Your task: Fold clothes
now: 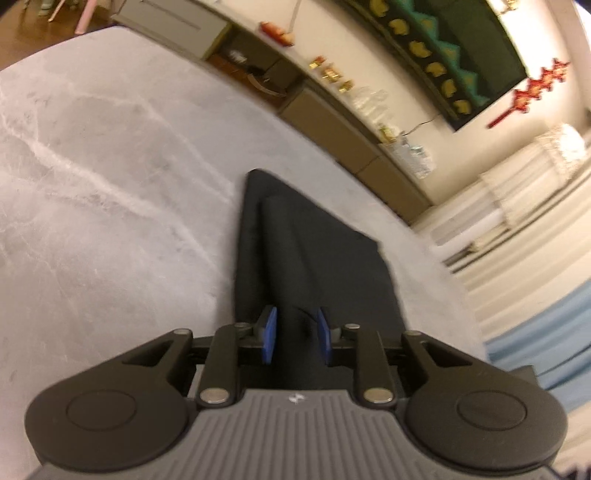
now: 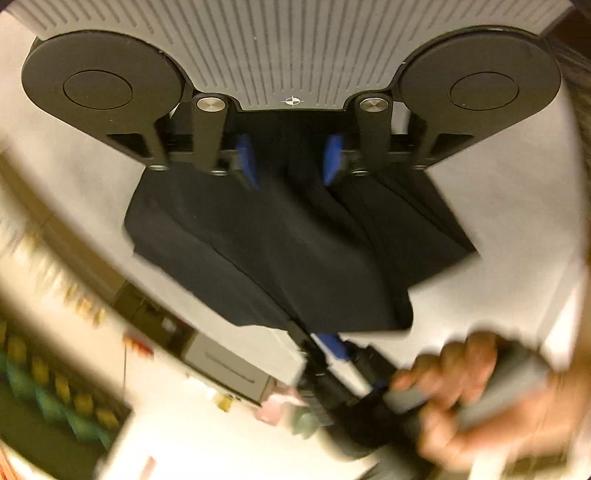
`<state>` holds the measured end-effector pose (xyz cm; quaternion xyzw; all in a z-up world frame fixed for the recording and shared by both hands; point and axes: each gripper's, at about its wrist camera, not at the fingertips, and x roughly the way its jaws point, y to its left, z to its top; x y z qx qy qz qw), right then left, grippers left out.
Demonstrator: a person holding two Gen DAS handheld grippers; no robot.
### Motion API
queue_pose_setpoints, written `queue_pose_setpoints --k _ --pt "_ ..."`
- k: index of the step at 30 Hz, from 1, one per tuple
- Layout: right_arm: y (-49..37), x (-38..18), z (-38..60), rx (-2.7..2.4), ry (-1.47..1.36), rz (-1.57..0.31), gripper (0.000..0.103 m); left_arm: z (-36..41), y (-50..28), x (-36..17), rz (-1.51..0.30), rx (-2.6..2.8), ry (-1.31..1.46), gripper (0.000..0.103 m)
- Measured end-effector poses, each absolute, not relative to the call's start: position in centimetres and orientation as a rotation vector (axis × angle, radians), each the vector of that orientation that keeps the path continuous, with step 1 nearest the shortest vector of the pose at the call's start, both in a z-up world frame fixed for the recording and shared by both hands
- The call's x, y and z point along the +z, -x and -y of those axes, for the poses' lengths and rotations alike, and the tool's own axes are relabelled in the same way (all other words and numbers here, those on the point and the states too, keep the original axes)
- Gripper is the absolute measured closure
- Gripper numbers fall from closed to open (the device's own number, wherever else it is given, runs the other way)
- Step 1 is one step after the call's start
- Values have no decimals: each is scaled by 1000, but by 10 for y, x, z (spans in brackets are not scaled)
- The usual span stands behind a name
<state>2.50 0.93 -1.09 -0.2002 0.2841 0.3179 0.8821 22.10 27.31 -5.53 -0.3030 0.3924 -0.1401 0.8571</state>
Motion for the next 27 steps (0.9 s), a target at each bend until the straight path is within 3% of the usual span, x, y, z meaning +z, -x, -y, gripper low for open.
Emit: queue_pose_setpoints --k 5,10,16,19,24,27 --pt "-47 10 36 697 4 -639 56 -260 -213 -61 -866 -267 526 80" --pt "-72 -34 13 613 165 -697 66 -263 -201 -55 -825 -217 497 79" --pt "-29 -15 -29 650 316 -546 54 -260 -208 -65 -860 -185 489 77" --pt "-39 -37 -49 687 390 -612 64 -247 -211 -70 -883 -182 465 73" --pt "-81 -39 17 486 491 -647 65 -200 -196 -68 -940 -428 454 71" --pt "-105 -38 59 358 551 -657 63 -161 -185 -54 -931 -585 354 75"
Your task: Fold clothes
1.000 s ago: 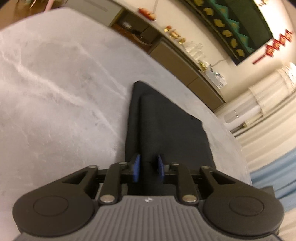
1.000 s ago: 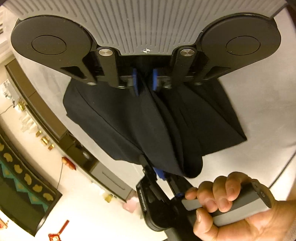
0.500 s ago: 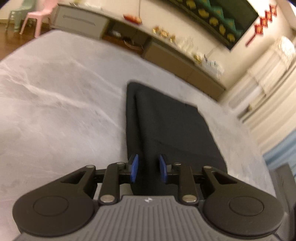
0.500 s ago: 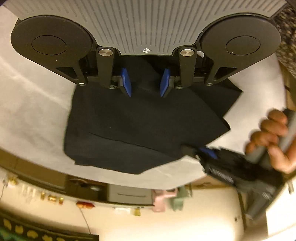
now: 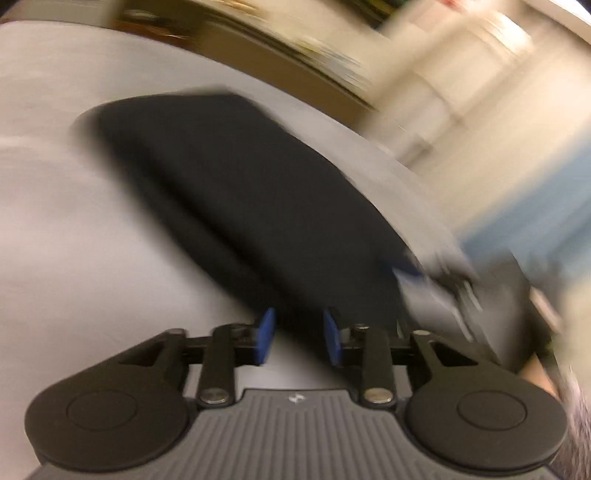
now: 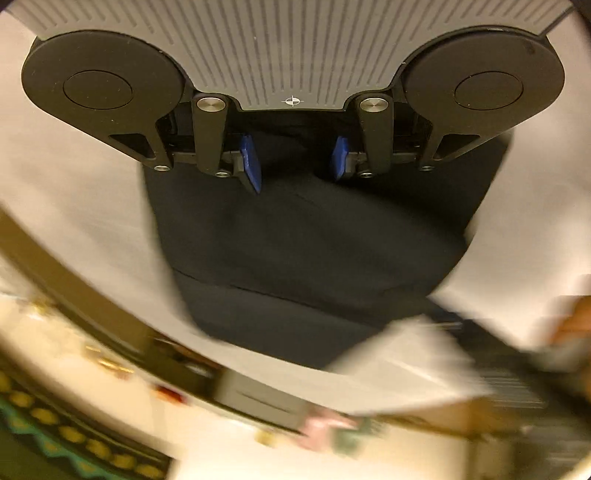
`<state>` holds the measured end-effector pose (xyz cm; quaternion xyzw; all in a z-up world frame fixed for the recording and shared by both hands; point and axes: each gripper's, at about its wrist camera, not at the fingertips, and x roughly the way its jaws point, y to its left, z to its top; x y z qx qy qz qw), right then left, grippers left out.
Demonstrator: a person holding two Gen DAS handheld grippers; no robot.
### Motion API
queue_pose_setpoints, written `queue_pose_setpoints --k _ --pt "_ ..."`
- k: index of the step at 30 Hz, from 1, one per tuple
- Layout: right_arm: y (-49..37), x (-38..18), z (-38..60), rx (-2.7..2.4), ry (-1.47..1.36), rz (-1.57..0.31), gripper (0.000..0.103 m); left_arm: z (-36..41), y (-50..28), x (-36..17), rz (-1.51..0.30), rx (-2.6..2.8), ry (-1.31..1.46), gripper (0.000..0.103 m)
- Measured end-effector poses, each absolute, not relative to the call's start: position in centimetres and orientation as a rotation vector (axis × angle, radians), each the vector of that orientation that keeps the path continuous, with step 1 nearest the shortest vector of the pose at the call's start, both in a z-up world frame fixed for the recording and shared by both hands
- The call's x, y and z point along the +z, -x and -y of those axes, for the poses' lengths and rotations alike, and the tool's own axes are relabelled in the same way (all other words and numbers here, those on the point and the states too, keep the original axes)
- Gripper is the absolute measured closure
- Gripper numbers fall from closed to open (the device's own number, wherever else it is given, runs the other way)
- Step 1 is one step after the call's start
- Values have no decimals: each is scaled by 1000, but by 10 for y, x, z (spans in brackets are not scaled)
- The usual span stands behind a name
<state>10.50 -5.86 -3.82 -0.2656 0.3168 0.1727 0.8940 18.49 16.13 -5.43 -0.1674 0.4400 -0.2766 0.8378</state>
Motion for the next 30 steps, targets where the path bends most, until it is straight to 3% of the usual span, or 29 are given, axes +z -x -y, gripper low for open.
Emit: queue_pose_setpoints --k 1,4,13,20,22,26,30 --pt "-111 -36 78 279 554 -667 56 -161 -186 -50 -916 -570 353 77" --pt "-121 -26 132 85 500 -692 57 -170 -193 -41 -877 -526 409 77" --pt "-97 0 172 272 42 -634 55 -157 -210 -32 -770 -407 495 76" --pt "-126 -31 150 314 174 -653 60 -142 -234 -58 -907 -330 409 76" --pt "-134 -37 166 291 137 -687 60 -138 -234 -65 -940 -348 384 82" --pt "-135 -40 212 248 3 -713 52 -124 -231 -64 -943 -402 324 81" --pt "-120 -31 255 109 -122 -684 55 -112 -230 -58 -932 -386 252 80"
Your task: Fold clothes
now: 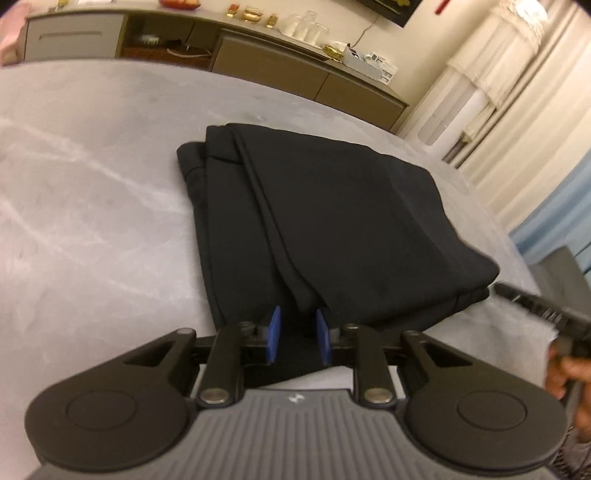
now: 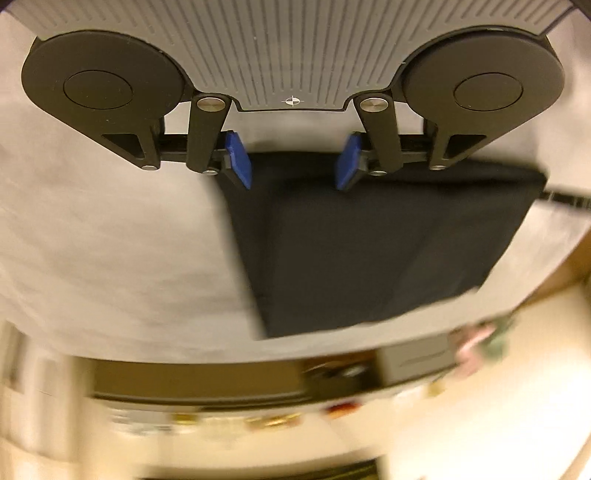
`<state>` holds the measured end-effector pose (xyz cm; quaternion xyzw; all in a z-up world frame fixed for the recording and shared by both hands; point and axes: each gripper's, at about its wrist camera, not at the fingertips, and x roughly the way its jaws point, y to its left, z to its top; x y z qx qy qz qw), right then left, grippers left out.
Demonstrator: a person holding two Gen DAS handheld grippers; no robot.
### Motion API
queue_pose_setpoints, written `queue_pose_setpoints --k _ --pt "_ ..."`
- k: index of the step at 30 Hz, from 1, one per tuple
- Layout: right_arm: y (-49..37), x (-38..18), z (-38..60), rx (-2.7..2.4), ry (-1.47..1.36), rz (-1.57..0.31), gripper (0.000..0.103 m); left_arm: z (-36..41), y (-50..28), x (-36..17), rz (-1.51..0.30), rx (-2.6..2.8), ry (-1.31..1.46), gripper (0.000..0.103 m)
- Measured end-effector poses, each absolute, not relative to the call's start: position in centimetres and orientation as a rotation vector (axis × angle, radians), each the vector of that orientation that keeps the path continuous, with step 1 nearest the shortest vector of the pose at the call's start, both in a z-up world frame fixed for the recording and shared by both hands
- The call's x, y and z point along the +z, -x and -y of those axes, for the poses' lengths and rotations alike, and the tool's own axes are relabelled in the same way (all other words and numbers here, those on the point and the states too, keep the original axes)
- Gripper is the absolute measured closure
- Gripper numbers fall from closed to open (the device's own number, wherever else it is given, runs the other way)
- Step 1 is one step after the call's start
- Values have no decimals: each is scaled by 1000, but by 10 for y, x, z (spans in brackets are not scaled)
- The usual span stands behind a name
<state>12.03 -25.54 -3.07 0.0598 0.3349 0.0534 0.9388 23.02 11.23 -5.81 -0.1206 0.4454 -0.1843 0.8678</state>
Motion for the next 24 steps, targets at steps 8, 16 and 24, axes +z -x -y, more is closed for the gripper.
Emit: queue_pose_setpoints --k 8,16,24 --pt "-115 -15 224 171 20 -588 49 -104 -205 -25 -800 -465 207 77" --pt "-155 -46 164 411 217 -686 34 -56 -229 -62 -906 -458 28 77" --pt "-193 -53 184 328 124 -715 32 -31 -293 -64 -837 -332 44 78"
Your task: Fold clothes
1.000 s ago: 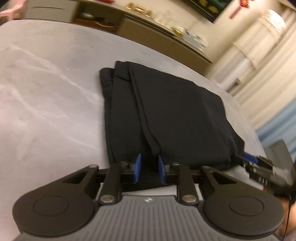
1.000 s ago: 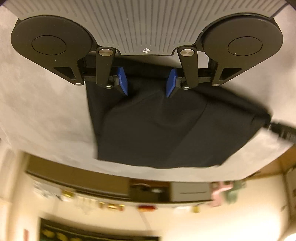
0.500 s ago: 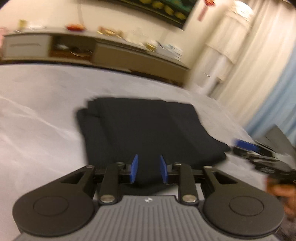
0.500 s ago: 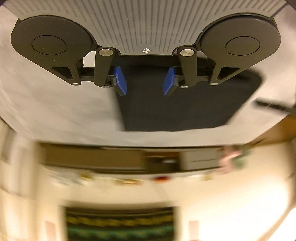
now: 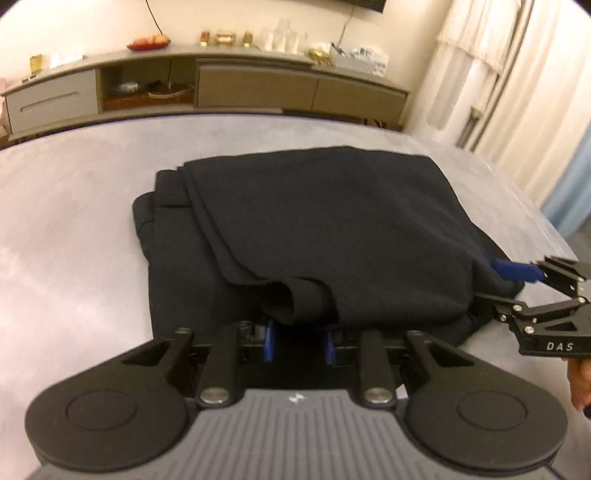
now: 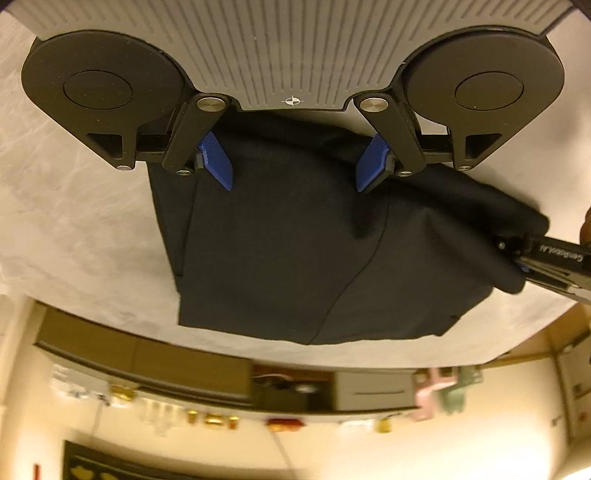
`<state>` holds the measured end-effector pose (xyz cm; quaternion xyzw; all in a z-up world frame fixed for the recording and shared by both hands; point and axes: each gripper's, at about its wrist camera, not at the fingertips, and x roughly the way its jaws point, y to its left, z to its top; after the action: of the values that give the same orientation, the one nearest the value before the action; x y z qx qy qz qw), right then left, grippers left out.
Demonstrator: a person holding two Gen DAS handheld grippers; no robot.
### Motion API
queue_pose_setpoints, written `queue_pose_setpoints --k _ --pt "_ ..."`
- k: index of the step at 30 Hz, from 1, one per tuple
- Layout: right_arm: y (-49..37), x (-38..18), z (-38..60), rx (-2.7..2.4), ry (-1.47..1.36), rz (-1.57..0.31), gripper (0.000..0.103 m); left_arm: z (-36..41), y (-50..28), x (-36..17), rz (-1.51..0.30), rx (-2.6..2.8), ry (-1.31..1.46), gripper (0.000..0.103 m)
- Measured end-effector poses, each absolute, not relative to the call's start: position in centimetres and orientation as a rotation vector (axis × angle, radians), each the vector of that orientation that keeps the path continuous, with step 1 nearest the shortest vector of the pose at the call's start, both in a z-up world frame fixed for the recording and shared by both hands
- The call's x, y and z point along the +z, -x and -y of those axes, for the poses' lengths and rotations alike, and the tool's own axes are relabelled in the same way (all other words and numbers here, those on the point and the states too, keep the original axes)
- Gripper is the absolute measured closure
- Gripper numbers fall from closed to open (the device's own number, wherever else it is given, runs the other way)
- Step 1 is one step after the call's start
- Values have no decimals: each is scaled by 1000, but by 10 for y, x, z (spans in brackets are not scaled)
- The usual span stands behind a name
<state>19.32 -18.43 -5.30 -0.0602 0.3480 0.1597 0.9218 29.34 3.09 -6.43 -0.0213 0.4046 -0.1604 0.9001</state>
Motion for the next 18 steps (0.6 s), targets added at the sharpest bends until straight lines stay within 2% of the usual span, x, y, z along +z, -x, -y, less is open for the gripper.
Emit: queue_pose_setpoints --k 6,9,15,18 --pt "-222 -58 202 257 46 -733 31 -13 -295 -62 -814 -299 39 78" --pt "-224 -56 208 246 39 -752 31 -14 -294 -59 -833 -288 55 74" --pt "-181 -28 230 276 63 -817 33 -9 -289 -51 -849 -254 54 59" --pt "-139 -6 240 312 76 -778 26 -1 -278 -43 -840 -254 62 52"
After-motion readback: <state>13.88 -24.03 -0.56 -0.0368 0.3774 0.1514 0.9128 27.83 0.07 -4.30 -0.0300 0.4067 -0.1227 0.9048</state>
